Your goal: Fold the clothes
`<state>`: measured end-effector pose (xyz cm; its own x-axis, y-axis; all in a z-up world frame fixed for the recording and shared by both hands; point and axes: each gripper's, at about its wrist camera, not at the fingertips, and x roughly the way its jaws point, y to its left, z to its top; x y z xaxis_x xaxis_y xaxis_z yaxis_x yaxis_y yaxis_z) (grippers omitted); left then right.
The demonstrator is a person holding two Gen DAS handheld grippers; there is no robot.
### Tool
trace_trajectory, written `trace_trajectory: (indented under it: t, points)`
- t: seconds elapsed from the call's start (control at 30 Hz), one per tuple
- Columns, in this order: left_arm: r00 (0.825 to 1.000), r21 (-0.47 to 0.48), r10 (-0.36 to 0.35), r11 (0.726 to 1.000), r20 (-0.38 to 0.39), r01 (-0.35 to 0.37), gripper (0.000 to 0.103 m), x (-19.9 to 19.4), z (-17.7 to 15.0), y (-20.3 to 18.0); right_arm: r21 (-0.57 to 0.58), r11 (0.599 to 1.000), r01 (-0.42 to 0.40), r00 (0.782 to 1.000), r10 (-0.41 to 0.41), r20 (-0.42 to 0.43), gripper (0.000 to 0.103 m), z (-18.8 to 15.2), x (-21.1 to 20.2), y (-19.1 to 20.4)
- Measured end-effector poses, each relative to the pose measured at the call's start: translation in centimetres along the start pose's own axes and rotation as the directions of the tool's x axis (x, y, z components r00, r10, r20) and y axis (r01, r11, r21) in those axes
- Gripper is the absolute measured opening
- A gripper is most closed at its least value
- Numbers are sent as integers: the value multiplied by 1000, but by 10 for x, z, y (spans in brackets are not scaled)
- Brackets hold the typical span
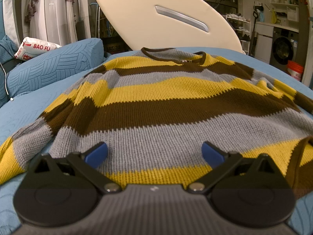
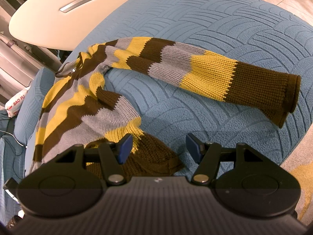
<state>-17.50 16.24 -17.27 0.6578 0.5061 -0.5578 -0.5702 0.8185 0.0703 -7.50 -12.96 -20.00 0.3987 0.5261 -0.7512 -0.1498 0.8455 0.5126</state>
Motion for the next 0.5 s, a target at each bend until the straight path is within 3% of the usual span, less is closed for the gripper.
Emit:
trace_trajectory:
  t: [0.5]
  points:
    - [1000,-1,0,1000,0,0,103,0,0,0,3,1000,-4,1000,4,2,64,0,-1,-1]
